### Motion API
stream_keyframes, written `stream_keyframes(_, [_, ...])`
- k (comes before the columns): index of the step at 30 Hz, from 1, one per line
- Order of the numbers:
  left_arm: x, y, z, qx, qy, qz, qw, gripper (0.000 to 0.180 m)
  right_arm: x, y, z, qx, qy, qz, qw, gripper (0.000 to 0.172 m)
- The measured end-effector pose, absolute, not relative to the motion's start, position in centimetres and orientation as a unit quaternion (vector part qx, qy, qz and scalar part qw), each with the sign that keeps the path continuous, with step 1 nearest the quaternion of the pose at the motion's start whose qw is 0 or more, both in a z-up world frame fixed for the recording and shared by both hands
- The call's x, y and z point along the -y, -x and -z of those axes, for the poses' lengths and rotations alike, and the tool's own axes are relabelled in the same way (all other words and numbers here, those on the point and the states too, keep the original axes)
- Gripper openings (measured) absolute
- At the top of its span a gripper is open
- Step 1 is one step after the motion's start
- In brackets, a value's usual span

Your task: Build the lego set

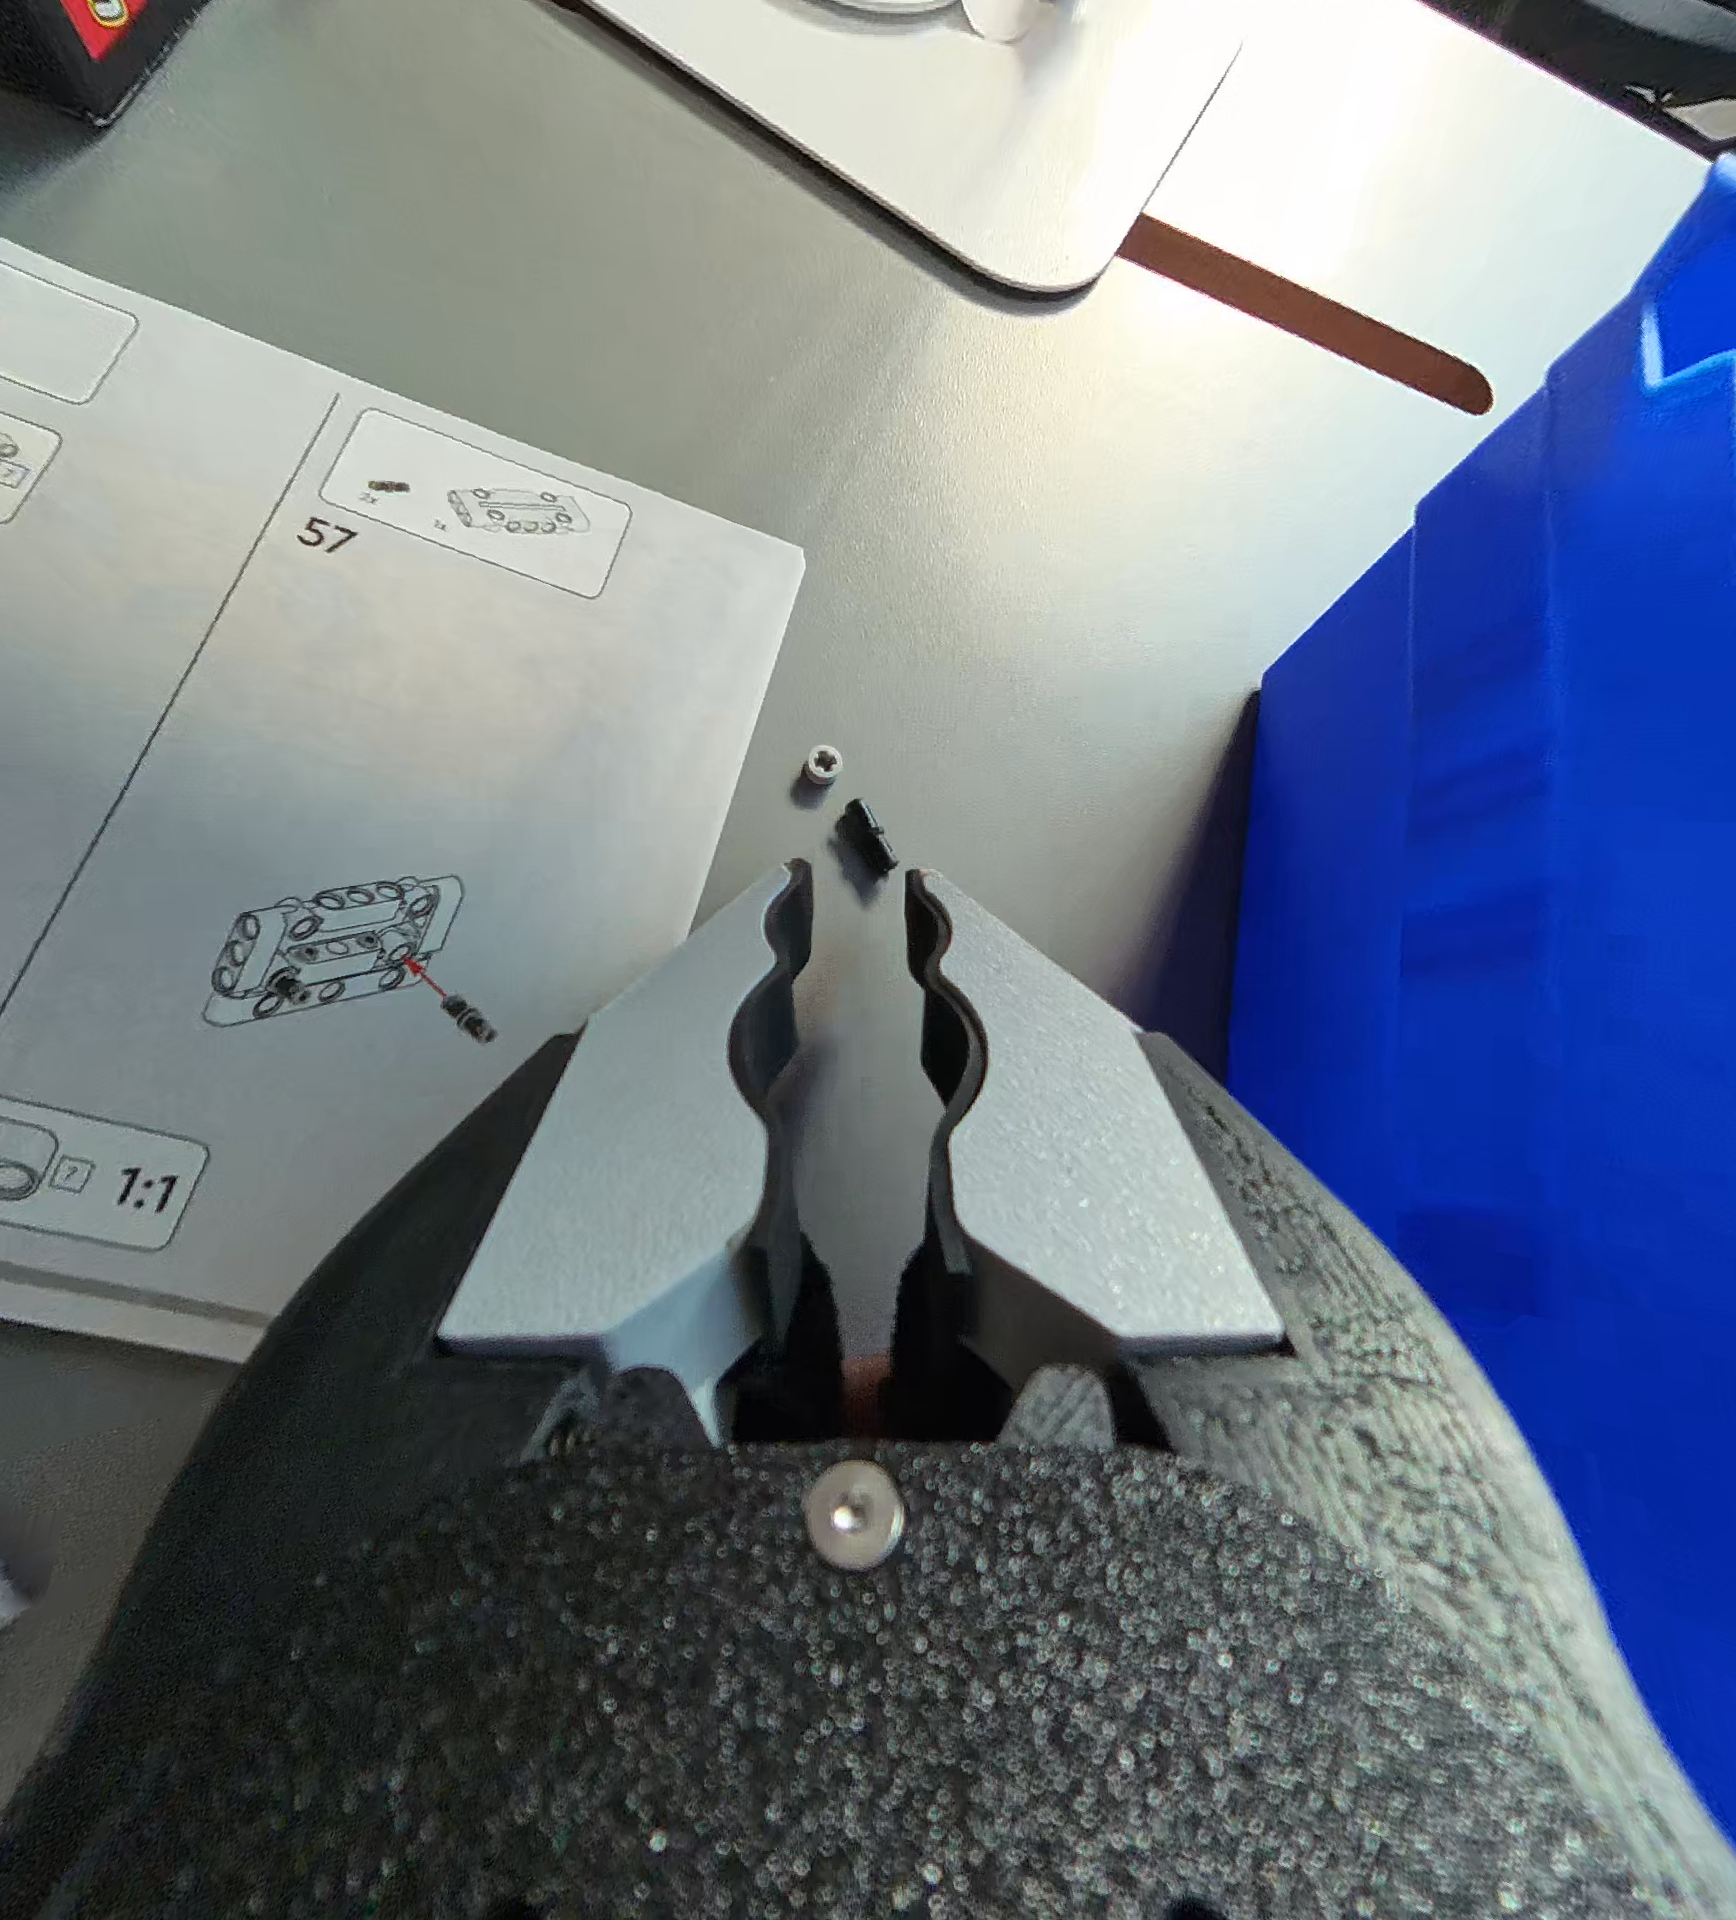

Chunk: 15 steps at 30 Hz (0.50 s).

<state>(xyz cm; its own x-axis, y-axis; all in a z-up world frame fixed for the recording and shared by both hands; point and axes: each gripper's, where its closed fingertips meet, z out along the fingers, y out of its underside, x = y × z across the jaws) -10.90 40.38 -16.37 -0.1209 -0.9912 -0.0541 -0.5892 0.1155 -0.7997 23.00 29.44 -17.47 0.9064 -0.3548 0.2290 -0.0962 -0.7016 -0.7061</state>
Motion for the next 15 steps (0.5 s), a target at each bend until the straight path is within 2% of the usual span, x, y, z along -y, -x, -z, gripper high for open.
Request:
stream_keyframes(4, [-40.5,11.0,16.3,-0.675,0.585,0.32,0.315,0.008,-26.2,-19.4,15.4,-0.103,0.895,0.167,0.4,0.017])
stream_keyframes(8, [-40.4,11.0,16.3,-0.679,0.582,0.316,0.317,0.008,-23.2,-12.2,15.8,-0.073,0.892,0.043,0.444,0.017])
stream_keyframes(11, [-40.2,10.9,16.2,-0.682,0.579,0.315,0.317,0.008,-21.9,-8.2,16.5,-0.043,0.891,-0.012,0.451,0.017])
stream_keyframes(15, [-40.0,10.8,16.2,-0.684,0.577,0.316,0.317,0.008,-21.8,-7.5,17.9,0.005,0.904,0.006,0.426,0.017])
